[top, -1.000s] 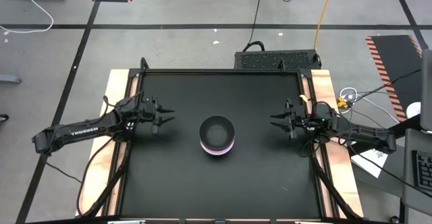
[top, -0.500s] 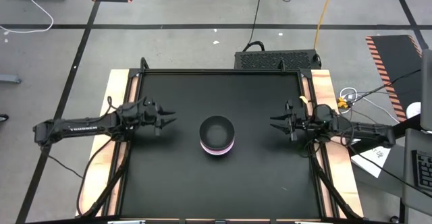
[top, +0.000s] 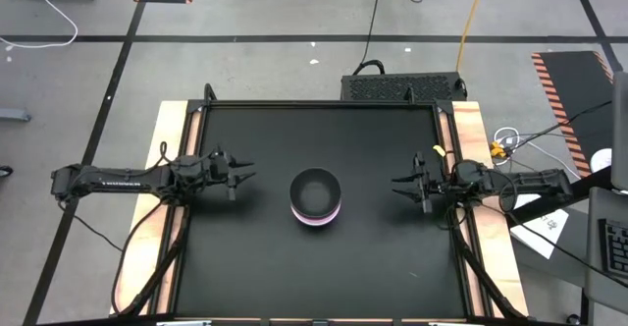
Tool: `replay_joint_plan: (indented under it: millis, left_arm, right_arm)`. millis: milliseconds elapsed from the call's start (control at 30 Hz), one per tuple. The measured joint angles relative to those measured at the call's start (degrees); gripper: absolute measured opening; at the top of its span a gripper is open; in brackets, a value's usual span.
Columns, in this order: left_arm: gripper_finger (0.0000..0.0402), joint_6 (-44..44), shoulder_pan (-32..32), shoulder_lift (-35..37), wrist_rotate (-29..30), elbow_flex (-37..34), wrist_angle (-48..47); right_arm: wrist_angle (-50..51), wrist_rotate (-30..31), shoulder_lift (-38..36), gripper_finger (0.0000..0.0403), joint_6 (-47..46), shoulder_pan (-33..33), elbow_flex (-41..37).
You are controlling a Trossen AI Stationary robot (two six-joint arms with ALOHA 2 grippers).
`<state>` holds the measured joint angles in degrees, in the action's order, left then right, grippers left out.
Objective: Nest bowls inside each other
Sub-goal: Return to Home Position
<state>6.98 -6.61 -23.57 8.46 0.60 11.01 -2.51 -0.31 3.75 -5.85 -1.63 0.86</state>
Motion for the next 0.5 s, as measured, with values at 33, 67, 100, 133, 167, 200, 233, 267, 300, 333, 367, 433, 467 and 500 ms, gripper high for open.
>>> replay_joint_plan:
  millis: [33,67,100,133,167,200,233,267,300,333,367,433,467,500]
  left_arm:
    - [0.0136,0.1,0.0,0.0,-0.5,0.0,-0.3]
    - [0.0136,0.2,0.0,0.0,-0.7,0.0,-0.8]
    - [0.0136,0.2,0.0,0.0,-0.7,0.0,-1.1]
    - [0.0136,0.2,0.0,0.0,-0.7,0.0,-1.3]
    - [0.0136,0.1,0.0,0.0,-0.7,0.0,-1.4]
    - [0.0136,0.1,0.0,0.0,-0.6,0.0,-1.5]
    - [0.0136,0.2,0.0,0.0,-0.6,0.0,-1.5]
    - [0.0136,0.4,0.0,0.0,-0.5,0.0,-1.5]
    - [0.0136,0.6,0.0,0.0,-0.4,0.0,-1.5]
    - [0.0136,1.0,0.0,0.0,-0.4,0.0,-1.5]
    - [0.0136,1.2,0.0,0.0,-0.4,0.0,-1.5]
    - [0.0136,1.3,0.0,0.0,-0.1,0.0,-1.5]
    - [0.0136,1.1,0.0,0.0,0.2,0.0,-1.3]
    - [0.0136,0.9,-0.1,0.0,0.2,0.0,-1.1]
  right_arm:
    - [0.2,0.3,0.0,0.0125,0.7,-0.4,0.0]
    - [0.2,0.3,0.0,0.0125,1.4,-0.7,0.0]
    - [0.2,0.3,0.0,0.0125,2.0,-0.9,0.0]
    - [0.1,0.3,0.0,0.0125,2.2,-1.1,0.0]
    - [-0.1,0.5,0.0,0.0125,2.5,-1.2,0.0]
    - [-0.6,0.6,0.0,0.0125,3.2,-1.3,0.0]
    - [-1.4,1.5,0.0,0.0125,4.0,-1.3,0.0]
    - [-2.0,3.3,0.0,0.0125,4.7,-1.2,0.0]
    - [-2.5,5.5,0.0,0.0125,5.4,-1.2,0.0]
    - [-2.5,7.4,0.0,0.0125,6.2,-1.0,0.0]
    - [-2.4,8.9,0.0,0.0125,7.1,-0.9,0.0]
    - [-1.7,9.3,0.0,0.0125,8.1,-0.3,0.0]
    - [-1.2,8.7,0.1,0.0125,8.1,0.1,0.0]
    - [-0.8,7.4,0.2,0.0125,7.7,0.7,0.0]
